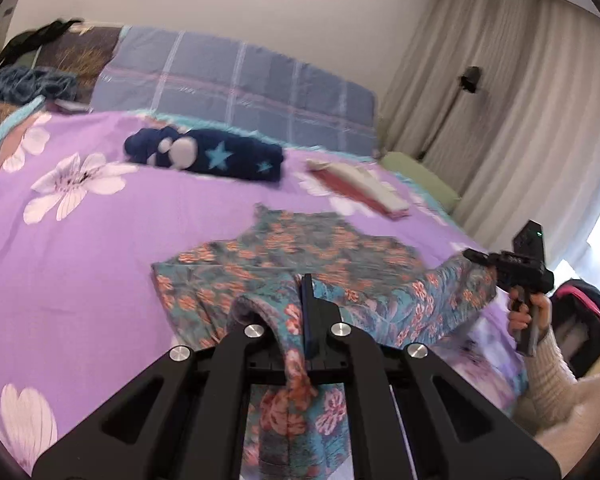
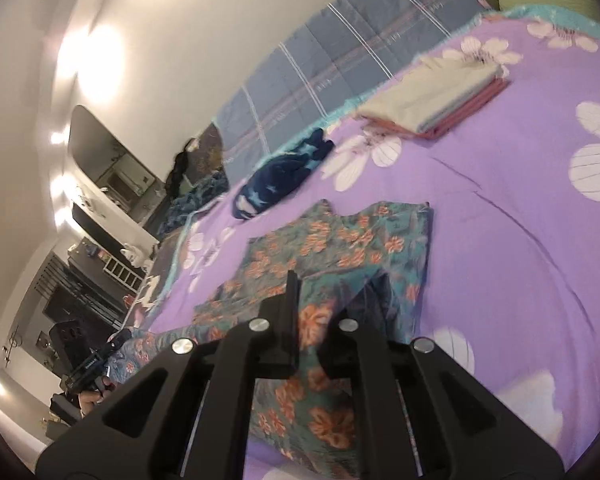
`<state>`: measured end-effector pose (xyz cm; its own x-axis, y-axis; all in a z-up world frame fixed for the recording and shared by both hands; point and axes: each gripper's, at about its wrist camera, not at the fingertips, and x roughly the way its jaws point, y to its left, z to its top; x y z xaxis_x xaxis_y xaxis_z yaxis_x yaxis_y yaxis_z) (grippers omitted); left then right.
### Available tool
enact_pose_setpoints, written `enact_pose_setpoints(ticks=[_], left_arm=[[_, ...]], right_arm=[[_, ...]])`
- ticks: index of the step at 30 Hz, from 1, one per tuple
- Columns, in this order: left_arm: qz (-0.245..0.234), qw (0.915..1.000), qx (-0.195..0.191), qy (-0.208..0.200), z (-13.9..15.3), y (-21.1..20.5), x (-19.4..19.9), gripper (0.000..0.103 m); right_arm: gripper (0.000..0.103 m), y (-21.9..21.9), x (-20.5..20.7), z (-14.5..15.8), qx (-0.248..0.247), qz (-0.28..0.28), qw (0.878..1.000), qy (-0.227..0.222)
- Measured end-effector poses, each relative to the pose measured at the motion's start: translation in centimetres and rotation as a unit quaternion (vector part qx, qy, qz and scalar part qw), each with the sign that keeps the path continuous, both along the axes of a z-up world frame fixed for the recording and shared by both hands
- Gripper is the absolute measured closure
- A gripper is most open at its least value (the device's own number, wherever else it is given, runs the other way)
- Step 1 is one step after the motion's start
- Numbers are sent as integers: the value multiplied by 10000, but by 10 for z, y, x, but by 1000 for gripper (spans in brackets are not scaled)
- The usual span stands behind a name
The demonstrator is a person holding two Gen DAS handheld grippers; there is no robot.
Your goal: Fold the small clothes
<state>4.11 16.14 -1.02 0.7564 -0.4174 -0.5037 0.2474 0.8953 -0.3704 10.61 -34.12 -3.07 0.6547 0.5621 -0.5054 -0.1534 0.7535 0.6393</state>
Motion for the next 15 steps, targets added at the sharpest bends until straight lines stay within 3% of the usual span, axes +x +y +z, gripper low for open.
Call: enact_pose_setpoints(ticks=[4,7,10,12,15], left_arm=[[175,9978,-100,639,-52,6,41,99],[257,9947,-89,993,-82,8,52,99],[264,9948,-261,945,-81,13,48,97],[279,9956,-157,886,-77,13,44,84],[252,9957,-9,886,-71,10,30,77]], right_arm=[[96,4,28,-44,-251,-90,9980,570],[96,-1,31,-58,-153,-57,9975,682],[95,-1,27,-51,-303,26,9977,606],[90,-2,21,-45,-444,73,9975,549],[86,-3,6,-39,-559,145,9969,536]])
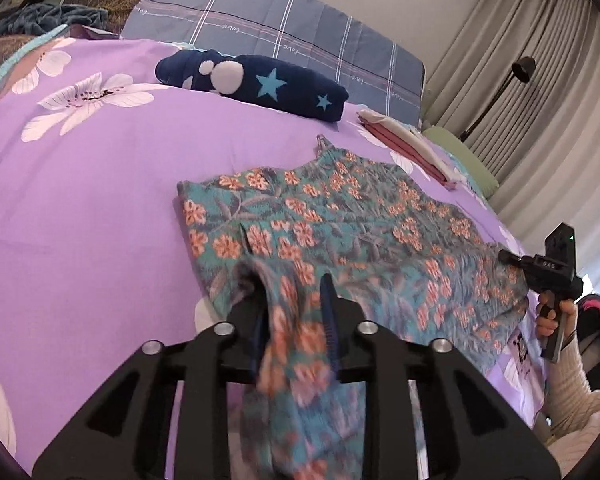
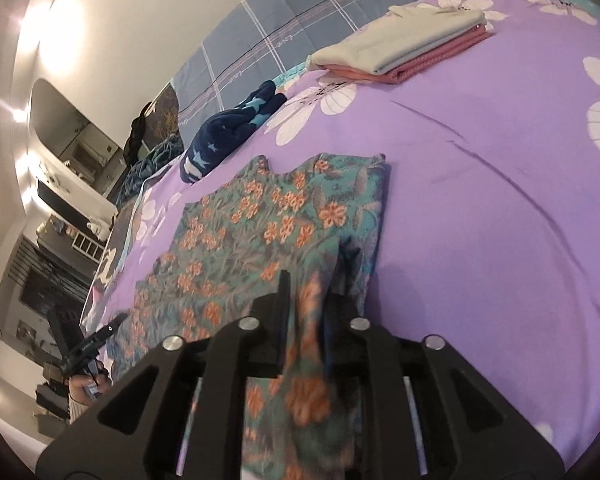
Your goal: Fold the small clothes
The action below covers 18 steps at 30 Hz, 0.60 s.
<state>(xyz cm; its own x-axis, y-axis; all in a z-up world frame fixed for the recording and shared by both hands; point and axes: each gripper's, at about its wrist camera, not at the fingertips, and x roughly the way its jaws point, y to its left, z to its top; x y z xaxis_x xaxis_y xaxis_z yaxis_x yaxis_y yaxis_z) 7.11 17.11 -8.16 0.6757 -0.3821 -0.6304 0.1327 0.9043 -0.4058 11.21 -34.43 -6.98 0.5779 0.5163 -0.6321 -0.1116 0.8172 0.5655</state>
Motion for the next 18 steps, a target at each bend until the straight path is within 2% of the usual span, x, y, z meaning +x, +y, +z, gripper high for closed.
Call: enact_pose_setpoints(ticks=[6,10,12,13,18], left_arm=[[-66,9999,-99,-8,5,-2,-34,77],[-187,9998,46,87,3,-8,-48,77],[-284,9994,179,81,3,-14,-50,86],[-347,9992,204,67,3,-17,-50,94],[-519,9975,413,-228,21,-31,-53,97]], right_arm=[[86,-9,-38,4,-82,-21,10000,30],[90,-10,-53,6,-173,-40,9998,-17],[94,-9,-55,8,-205,-32,9998,-31],[95,-8,-56,10,-184,-22,9998,-46],[96,-3,-57,30,-29,91,9993,-348]])
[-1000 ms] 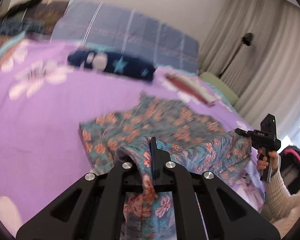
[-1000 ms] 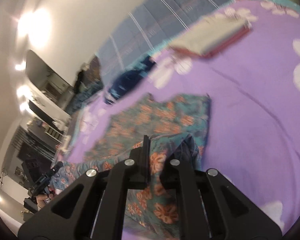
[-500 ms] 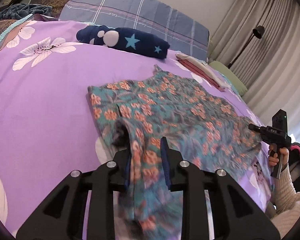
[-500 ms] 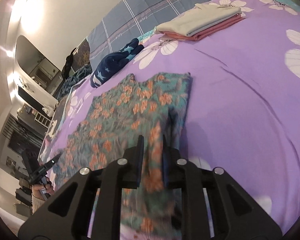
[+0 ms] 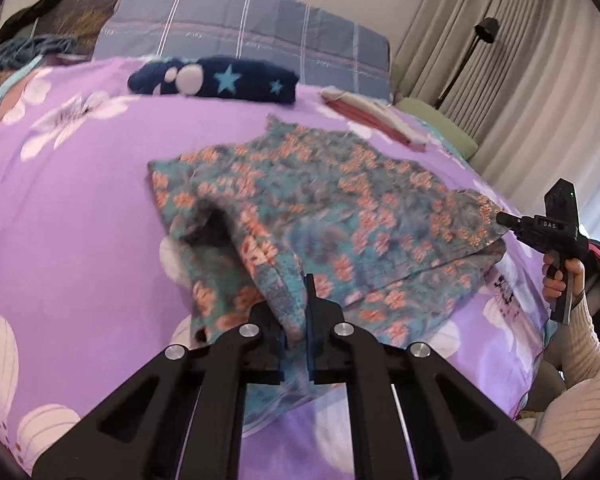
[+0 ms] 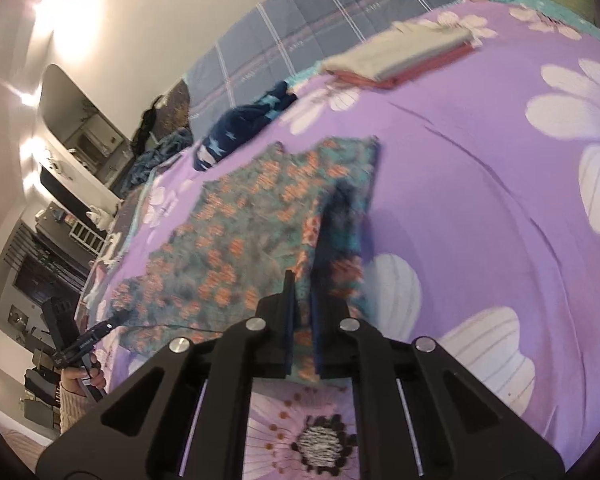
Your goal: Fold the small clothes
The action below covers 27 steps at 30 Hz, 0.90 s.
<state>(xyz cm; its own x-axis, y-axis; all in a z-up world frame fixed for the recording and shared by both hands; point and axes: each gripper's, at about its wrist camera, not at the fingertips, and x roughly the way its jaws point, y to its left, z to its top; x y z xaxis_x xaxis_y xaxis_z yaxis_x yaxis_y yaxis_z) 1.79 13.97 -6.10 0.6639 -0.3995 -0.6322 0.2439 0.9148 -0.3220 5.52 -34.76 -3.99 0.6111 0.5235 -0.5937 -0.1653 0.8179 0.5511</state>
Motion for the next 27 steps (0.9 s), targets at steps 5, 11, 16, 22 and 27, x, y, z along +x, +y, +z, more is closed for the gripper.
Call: enact_pose_setpoints(ticks=[5,11,16,22,27], left_arm=[[61,9990,-221,-371,31,8,8,97],[303,9971,-172,-674,67,21,61,97],[693,9972,-33,-268,46,33,138,93],[1297,9911,-1,309,-3,58,165,64],[1167,9921,162,421,-10,67,163,51]], right_arm=[[97,-3,17,20,383,29,9991,-183],[97,-4,86,47,376,-247,9984,-353],[94,1,165,33,22,-620,9981,-54],[83,-8,200,-17,-5,-654,9961,584],[66,-11,199,-23,-454,-282,9974,489]])
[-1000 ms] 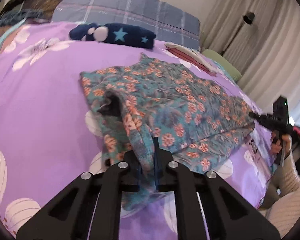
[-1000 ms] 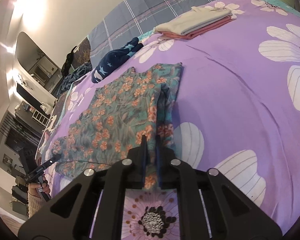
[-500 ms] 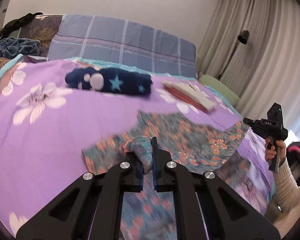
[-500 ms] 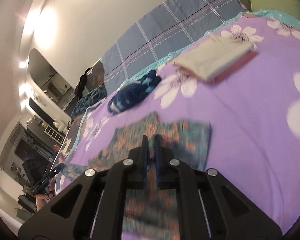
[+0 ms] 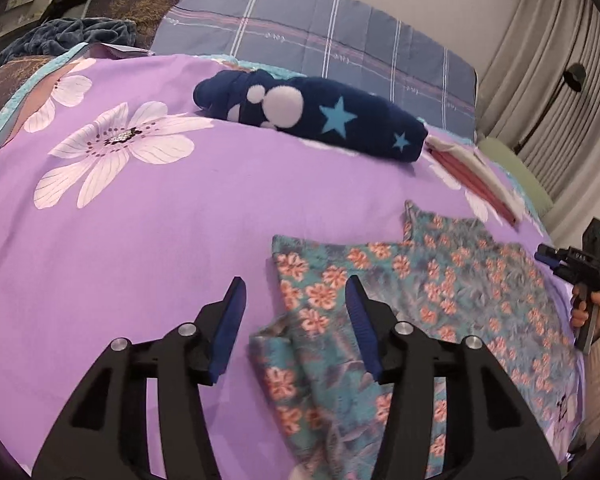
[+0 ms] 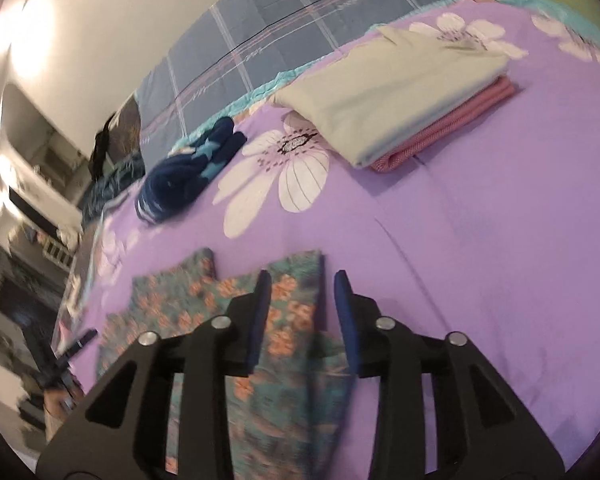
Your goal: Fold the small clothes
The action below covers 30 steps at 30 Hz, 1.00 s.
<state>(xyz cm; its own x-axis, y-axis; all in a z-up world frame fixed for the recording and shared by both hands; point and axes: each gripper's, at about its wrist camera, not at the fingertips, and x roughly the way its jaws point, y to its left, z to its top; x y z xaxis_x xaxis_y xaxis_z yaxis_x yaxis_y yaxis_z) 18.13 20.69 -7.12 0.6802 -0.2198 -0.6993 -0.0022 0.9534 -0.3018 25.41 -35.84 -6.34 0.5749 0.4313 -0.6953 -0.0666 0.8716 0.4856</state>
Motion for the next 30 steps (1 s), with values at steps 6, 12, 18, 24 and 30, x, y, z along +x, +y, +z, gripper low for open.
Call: enact_pose_setpoints(ticks=[6,12,18,24,30], left_arm=[[-262,9986,-370,256,-11,-5,25,51],[-475,9978,-321,344,-19,-17,42,100],[-530,9970,-71,-555,38,-23,18,101],[-353,9966,328,-665,51,-21,44,99],[-193,9991,365,-3,-4,-15,76,81]], right_arm=[[57,21,18,-9,68,447,9987,252],[96,35,27,-14,-129,575,9977,322],[98,38,2,41,42,636,9958,-661],[98,46,35,40,-336,379,9968,-621],[92,47,55,-21,-682,69,9975,143]])
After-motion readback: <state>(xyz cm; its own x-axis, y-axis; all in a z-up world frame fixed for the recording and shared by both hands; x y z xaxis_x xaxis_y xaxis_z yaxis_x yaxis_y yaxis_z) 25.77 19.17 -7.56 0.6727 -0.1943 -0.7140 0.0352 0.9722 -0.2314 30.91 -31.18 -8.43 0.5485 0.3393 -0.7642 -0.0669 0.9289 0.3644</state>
